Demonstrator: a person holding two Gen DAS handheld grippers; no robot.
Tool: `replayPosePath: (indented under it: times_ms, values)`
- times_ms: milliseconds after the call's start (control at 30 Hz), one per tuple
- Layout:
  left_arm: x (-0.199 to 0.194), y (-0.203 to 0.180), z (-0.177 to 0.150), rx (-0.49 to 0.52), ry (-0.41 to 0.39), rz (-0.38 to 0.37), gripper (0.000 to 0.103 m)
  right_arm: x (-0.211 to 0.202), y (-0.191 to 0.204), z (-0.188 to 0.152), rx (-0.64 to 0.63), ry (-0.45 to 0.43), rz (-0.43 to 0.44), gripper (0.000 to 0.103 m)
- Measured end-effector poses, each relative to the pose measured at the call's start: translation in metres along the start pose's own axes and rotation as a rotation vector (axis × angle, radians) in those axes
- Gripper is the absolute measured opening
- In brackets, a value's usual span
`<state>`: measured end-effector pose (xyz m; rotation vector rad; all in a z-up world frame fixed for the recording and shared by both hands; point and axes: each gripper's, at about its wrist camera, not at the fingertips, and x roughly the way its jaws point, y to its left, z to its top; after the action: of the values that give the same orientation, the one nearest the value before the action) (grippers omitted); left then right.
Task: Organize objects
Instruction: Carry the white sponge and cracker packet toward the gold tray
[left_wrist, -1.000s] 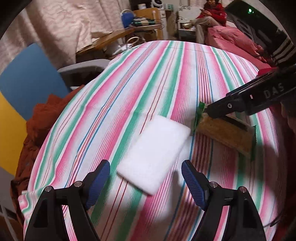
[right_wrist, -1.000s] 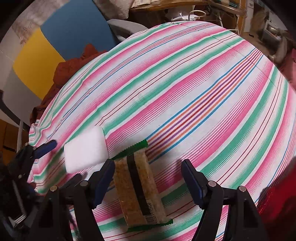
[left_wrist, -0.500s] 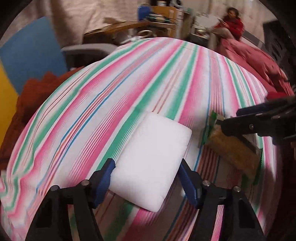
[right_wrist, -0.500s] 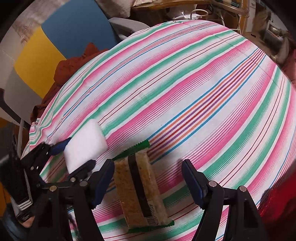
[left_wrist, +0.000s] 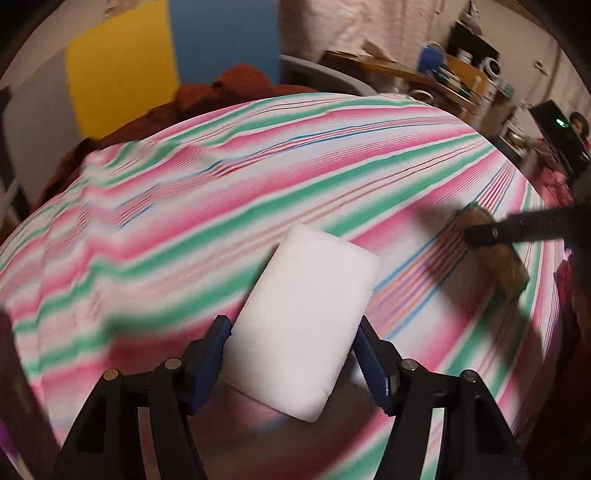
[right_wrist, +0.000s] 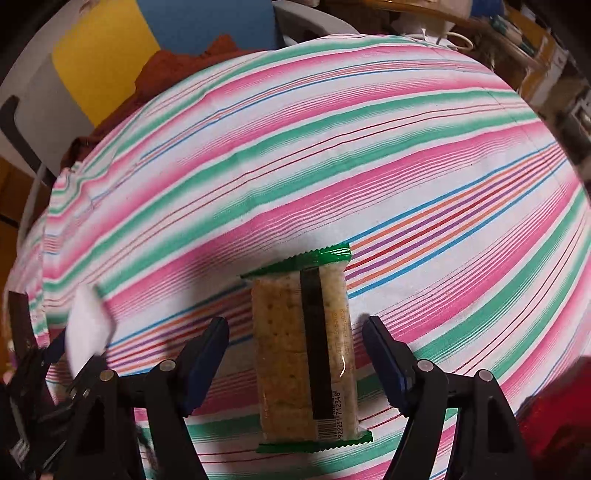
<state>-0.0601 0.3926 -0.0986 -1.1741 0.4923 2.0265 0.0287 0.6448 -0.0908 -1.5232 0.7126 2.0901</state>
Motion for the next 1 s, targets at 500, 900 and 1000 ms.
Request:
replayPosePath:
  times_ms: [500, 900, 1000]
  values:
    - [-0.006, 0.013, -0.028, -0.013, -0.091, 0.008, 0.074, -0.014, 0.055, -0.013, -0.230, -0.046, 0.192, 0.045]
    - [-0.048, 0.021, -0.031, -0.057, -0.147, 0.073, 0.059, 0.006, 0.062, -0.011, -0.271, -0.001, 0.137, 0.045]
    - [-0.077, 0.024, -0.032, -0.044, -0.202, 0.105, 0.059, 0.005, 0.060, -0.013, -0.280, -0.001, 0.126, 0.045]
